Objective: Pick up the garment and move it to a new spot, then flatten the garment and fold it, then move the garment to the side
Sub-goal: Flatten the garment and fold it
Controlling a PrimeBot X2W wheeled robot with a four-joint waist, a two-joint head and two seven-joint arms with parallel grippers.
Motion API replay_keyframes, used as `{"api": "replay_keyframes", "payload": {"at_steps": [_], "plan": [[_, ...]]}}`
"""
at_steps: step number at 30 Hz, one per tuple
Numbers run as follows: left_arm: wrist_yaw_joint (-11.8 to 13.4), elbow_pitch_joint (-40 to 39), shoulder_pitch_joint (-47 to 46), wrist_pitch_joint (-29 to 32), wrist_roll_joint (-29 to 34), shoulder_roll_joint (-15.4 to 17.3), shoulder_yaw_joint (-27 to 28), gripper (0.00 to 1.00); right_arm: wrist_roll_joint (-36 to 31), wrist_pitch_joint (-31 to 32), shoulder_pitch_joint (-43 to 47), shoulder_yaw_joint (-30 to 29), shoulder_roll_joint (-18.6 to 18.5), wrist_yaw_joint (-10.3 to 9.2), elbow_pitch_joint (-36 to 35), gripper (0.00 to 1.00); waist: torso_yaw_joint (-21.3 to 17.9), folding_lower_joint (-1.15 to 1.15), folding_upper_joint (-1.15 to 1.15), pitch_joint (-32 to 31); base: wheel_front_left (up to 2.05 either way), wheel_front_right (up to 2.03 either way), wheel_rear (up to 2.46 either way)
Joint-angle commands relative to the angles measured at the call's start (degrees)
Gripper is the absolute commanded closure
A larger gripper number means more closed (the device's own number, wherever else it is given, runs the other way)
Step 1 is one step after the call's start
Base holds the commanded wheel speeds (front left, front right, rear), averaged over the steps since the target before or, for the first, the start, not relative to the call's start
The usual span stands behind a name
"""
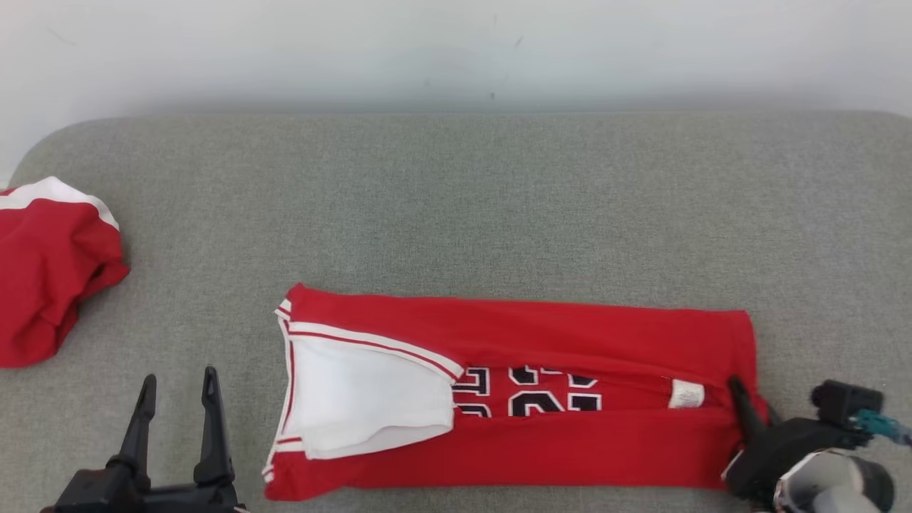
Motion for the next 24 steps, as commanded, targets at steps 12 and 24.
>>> {"api": "replay_keyframes", "payload": {"at_steps": [12, 24], "plan": [[-0.9, 0.2, 2.3, -0.2, 1.6, -1.0, 1.0, 0.0, -0.5, 0.0, -2.6, -9.7, -11.5, -0.04, 1.3, 1.0, -1.4, 0.0, 0.0, -2.9, 0.0, 0.0, 0.0], [-0.8, -0.1, 2.8, -0.2, 1.4, -1.4, 1.5, 0.0, 0.6, 5.5, 0.4, -2.4, -2.5, -0.03, -13.4, 1.0, -2.2, 0.0, 0.0, -3.7, 0.0, 0.0, 0.0]]}}
